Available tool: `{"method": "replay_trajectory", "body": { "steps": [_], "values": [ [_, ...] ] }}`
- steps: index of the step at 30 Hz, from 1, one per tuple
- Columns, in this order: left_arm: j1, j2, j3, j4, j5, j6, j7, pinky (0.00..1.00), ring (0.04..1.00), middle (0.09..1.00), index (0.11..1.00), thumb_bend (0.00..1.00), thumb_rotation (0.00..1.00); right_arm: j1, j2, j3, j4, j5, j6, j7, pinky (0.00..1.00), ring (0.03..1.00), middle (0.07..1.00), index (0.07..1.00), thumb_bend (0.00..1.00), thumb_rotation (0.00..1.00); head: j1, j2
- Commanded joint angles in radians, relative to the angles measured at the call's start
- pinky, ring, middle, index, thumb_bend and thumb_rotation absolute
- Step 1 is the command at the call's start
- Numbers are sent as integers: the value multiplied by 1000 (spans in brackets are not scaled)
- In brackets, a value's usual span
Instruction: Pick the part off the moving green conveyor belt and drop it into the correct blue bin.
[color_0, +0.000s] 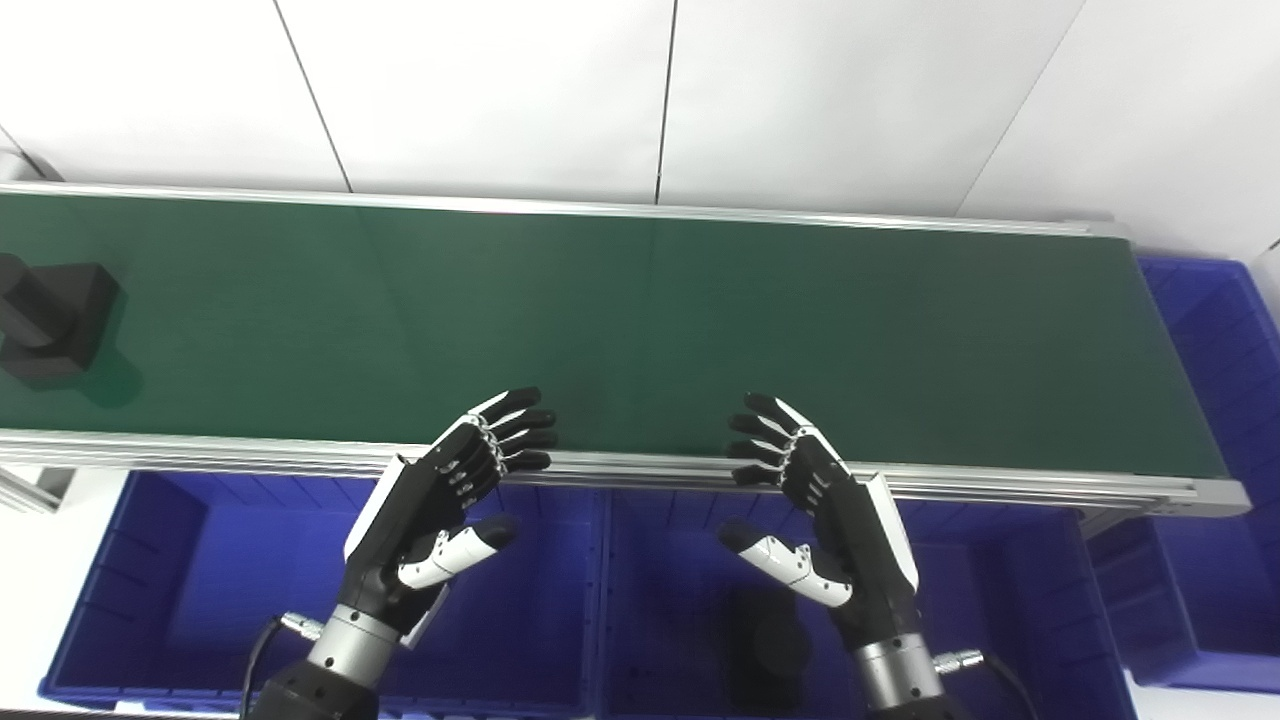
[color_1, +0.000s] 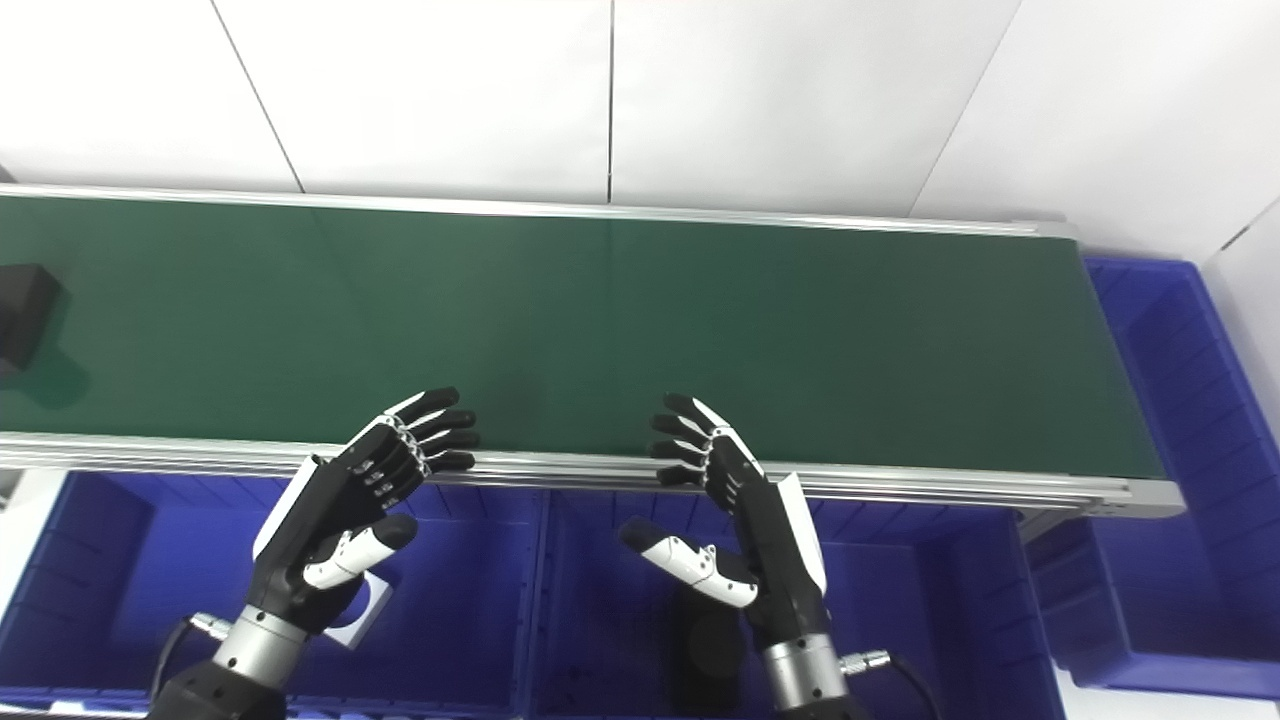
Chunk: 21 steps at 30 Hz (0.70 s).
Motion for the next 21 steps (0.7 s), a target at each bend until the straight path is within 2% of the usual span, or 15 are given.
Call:
{"method": "replay_trajectory", "body": {
  "steps": [1,15,21],
  "values": [
    [-3,-5,-4,-16,-3,-30,-1,735,772,808,841,828,558,2,4,-2,-16,5,-44,0,650,739,805,863,674,504,0,1],
    [-3,-7,-6,-9,-1,-34,-2,737,775,811,844,826,558,-1,2,-1,-8,6,-51,1,647,735,805,862,676,504,11,-9],
    [-1,-10,-12,2,8,-50,-1,733,772,811,844,825,542,2,-6,-6,6,8,-72,0,645,734,808,865,676,517,77,-35]
  ]
}}
